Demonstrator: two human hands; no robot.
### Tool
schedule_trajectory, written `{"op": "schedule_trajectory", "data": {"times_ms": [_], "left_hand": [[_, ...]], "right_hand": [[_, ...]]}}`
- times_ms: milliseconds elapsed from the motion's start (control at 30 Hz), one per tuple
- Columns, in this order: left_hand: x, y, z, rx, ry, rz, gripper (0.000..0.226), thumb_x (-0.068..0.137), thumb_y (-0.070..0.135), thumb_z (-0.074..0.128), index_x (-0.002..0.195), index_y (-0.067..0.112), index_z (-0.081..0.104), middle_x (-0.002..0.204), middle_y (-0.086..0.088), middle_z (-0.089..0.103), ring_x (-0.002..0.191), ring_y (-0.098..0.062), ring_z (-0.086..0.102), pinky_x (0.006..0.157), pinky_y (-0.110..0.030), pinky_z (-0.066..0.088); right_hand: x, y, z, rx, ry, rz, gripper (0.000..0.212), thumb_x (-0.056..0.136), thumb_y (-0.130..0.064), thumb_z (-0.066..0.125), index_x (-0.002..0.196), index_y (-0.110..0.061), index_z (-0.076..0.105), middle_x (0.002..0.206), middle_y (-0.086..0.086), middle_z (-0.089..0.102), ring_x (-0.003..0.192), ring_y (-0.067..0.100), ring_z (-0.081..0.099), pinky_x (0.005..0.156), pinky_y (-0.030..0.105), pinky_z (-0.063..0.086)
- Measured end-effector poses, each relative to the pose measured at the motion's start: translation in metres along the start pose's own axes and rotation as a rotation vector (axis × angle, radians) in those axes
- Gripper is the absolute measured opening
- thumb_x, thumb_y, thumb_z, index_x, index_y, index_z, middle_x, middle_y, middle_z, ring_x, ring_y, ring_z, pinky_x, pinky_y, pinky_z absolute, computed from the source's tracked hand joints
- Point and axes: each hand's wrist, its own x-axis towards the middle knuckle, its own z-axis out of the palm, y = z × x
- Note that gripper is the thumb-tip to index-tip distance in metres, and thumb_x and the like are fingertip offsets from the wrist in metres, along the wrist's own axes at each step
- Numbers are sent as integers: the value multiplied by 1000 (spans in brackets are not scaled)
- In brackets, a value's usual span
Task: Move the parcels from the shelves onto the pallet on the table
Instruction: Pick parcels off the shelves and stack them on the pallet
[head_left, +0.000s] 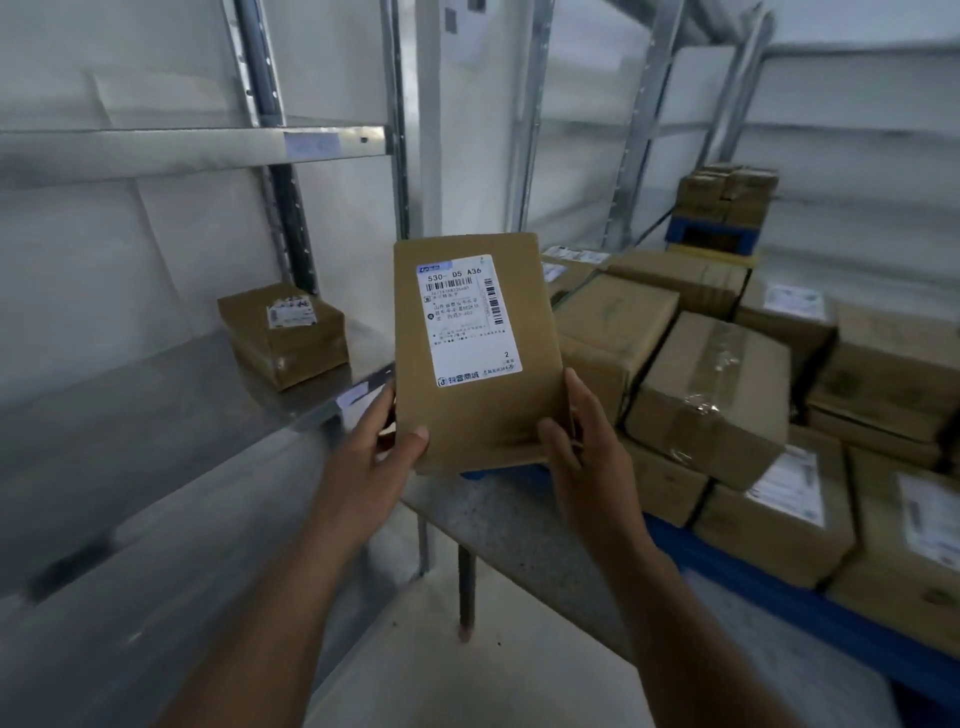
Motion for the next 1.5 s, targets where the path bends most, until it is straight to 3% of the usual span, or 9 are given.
{"op": "schedule_trajectory", "data": {"times_ms": [133,333,500,733,967,1100,1300,1400,1500], "left_hand": [[-2,25,51,-13,-122,82,54,82,55,49,131,61,26,124,18,52,116,-9,52,98,-35,43],[-12,69,126,-121,-285,201,53,83,46,53,133,48,38,120,24,54,113,3,51,96,-26,43],[-16,108,180,-110,-389,313,35,96,19,50,115,46,40,100,34,49,85,29,47,74,3,39],[-3,140,236,-7,-601,450,36,97,31,46,133,33,43,119,14,59,106,0,56,88,-24,47],[24,155,282,172,-721,447,47,99,32,42,144,25,32,106,15,46,90,0,46,66,-9,30],[40,138,307,299,-761,404,59,95,49,39,147,23,28,114,3,60,102,-14,56,90,-32,44],[57,117,329,589,-739,406,66,94,58,25,150,24,13,139,-9,48,129,-27,41,107,-47,30],[58,112,333,682,-700,414,62,97,55,20,150,25,12,143,-10,44,134,-29,34,110,-45,25],[57,110,336,694,-668,436,61,97,55,17,150,26,13,140,-10,47,134,-29,34,109,-44,24]], "right_hand": [[-13,12,-59,-71,128,-7,55,96,-30,49,147,-33,27,131,1,51,108,11,53,89,36,49],[-37,24,-147,-126,335,5,49,95,-32,49,141,-39,32,129,-6,52,109,12,51,88,36,47],[-50,33,-203,-144,476,92,54,96,-29,49,146,-35,29,125,-2,56,102,13,55,77,25,41],[-54,45,-256,-232,636,188,53,96,-33,48,146,-32,32,129,-3,57,113,15,53,92,33,44],[-42,71,-284,-271,638,328,51,96,-36,46,145,-32,32,90,-23,52,88,7,56,78,32,44],[-35,94,-287,-250,617,396,51,97,-35,45,146,-28,33,91,-18,53,82,1,52,74,28,40],[-22,121,-284,-224,571,457,50,97,-33,44,146,-27,33,86,-16,59,78,1,55,63,24,42],[-17,129,-282,-241,541,478,52,98,-35,43,148,-27,30,95,-17,59,78,-1,52,67,25,40],[-14,138,-281,-268,514,514,54,97,-42,40,148,-28,26,132,-2,54,99,12,53,86,36,44]]}}
